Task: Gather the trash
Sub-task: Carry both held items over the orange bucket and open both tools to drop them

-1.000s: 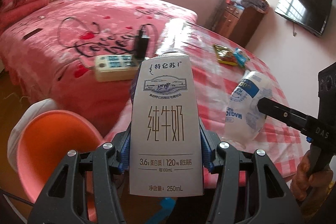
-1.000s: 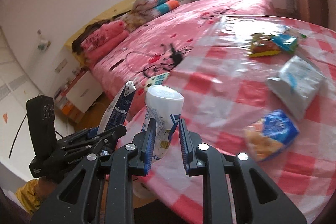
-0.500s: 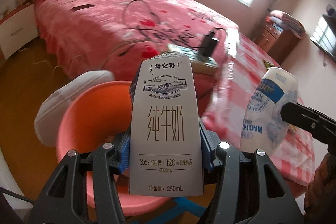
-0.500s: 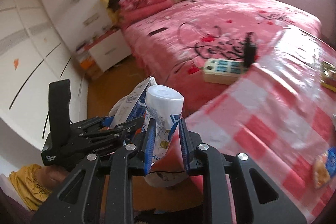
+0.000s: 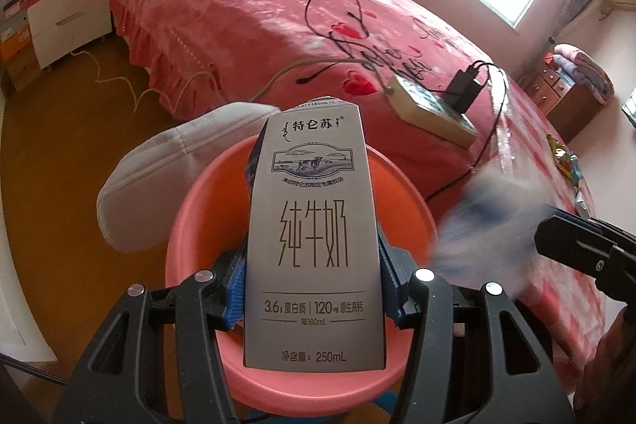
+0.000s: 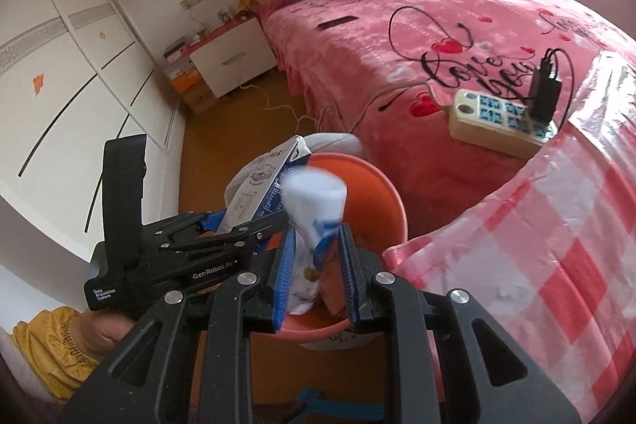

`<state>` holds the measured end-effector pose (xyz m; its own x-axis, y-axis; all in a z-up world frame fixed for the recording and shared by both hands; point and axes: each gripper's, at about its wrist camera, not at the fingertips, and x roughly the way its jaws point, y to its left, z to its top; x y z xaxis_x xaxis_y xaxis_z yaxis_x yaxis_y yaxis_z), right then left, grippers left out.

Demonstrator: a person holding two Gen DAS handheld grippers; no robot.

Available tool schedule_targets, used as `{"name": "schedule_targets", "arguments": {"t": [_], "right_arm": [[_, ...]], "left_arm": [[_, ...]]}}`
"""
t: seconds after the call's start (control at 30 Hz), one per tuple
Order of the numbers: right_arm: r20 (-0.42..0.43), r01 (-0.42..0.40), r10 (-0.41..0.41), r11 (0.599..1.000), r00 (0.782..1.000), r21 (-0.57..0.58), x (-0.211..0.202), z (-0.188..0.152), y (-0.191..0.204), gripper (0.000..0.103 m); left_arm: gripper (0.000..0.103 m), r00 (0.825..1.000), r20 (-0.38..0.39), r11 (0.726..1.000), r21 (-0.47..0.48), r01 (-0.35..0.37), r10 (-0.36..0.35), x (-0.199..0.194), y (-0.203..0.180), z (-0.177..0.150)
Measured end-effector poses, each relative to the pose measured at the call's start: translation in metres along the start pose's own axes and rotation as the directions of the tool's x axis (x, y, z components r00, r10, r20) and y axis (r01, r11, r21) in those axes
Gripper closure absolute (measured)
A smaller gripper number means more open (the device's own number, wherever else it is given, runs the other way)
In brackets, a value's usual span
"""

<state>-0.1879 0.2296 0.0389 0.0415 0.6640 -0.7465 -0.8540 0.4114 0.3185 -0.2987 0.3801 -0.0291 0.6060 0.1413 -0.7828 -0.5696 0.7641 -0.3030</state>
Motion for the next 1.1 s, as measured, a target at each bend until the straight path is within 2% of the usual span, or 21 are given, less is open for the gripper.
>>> {"name": "schedule_targets", "arguments": {"t": [0.43,0.67,0.7,0.77,0.9,1.1], "right_arm": [[-0.044,-0.021,0.021,1.0,0.999,0.01,0.028,-0.002,0.003,0.079],[-0.075,-0.051,0.055,0.997,0.996,0.055,0.037,-0.005,-0.006,0.078],[-0.079,-0.049,0.055,0.996,0.995,0.069,0.038,-0.005,-0.008,0.073],[-0.08,-0.055,0.064,0.993,0.995,0.103,0.038,-0.007,-0.014,0.048],[-0.057,-0.065,0.074,0.987,0.996,0.146,0.032,-0.008,-0.025,0.043],[-0.022,-0.058,0.062,0.983,0.998,0.173,0.02,-0.009,-0.033,0.029]], "left_arm": [[0.048,0.999,-0.028,0.999,-0.025,-0.028,0.027,0.015,0.013,-0.006],[0.048,0.998,-0.053,0.999,-0.03,-0.029,0.027,0.02,0.014,-0.008],[0.048,0.998,-0.059,0.999,-0.028,-0.028,0.026,0.021,0.013,-0.009],[0.048,0.997,-0.064,0.999,-0.028,-0.033,0.031,0.022,0.013,-0.008],[0.041,0.997,-0.065,0.999,-0.028,-0.04,0.038,0.024,0.013,-0.009],[0.035,0.997,-0.059,0.999,-0.025,-0.045,0.043,0.023,0.011,-0.008]]}}
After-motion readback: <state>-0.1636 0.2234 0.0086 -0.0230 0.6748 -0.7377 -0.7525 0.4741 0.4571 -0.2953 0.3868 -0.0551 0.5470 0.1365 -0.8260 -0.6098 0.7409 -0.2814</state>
